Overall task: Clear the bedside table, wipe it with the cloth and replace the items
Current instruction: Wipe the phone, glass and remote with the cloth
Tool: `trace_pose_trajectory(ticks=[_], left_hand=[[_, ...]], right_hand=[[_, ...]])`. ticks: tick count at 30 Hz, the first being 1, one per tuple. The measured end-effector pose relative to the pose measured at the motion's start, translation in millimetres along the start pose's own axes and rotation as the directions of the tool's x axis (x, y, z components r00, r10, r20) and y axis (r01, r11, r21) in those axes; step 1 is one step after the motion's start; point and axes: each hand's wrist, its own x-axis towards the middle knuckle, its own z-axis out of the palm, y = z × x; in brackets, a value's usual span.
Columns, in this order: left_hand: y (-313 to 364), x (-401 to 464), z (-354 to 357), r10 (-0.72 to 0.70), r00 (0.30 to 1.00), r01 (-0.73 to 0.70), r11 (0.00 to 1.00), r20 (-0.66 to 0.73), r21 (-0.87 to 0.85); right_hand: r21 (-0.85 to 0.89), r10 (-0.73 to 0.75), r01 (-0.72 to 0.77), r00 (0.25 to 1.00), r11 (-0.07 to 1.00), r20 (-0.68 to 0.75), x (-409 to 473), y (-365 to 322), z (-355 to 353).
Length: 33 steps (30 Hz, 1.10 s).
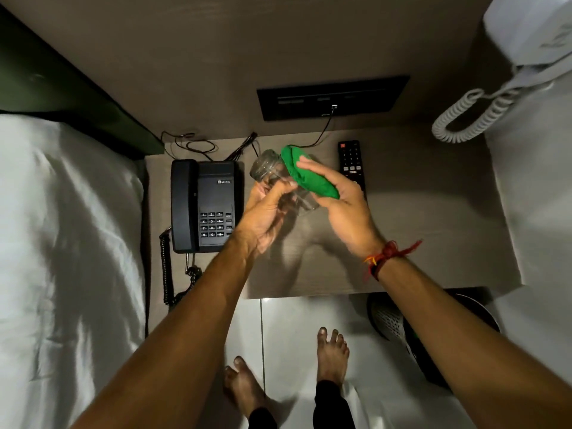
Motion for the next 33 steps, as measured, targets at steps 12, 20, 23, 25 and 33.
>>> trace_pose_trajectory(ticks=[12, 20, 23, 25, 33], left_hand=[[-4.5, 0.0, 24.4, 0.072, 0.997, -0.075, 0.988, -0.033, -0.132], [0.0, 15.6, 11.0, 0.235, 0.937, -0.100, 0.889, -0.258, 0.447], [-10.4, 17.4, 3.3, 0.211, 0.949, -0.059, 0.851, -0.235, 0.523], [-18.8, 17.3, 0.8, 0.194, 0.952, -0.046, 0.854, -0.235, 0.518], [-40.9, 20.0, 8.4, 0.259, 0.861, 0.017, 0.845, -0.437, 0.534]], right_hand=[[0.706, 0.544, -0.289, 0.823, 0.647, -0.161, 10.2, 5.5, 8.3], [0.745, 0.595, -0.295, 0.786, 0.598, -0.166, -12.9, 14.0, -32.7], [0.705, 0.588, -0.235, 0.747, 0.670, -0.310, -12.5, 15.5, -62.9], [0.616, 0.543, -0.209, 0.725, 0.759, -0.424, -10.5, 15.5, -82.7], [0.161, 0.260, -0.204, 0.717, 0.966, -0.647, -7.9, 22.0, -130.1]])
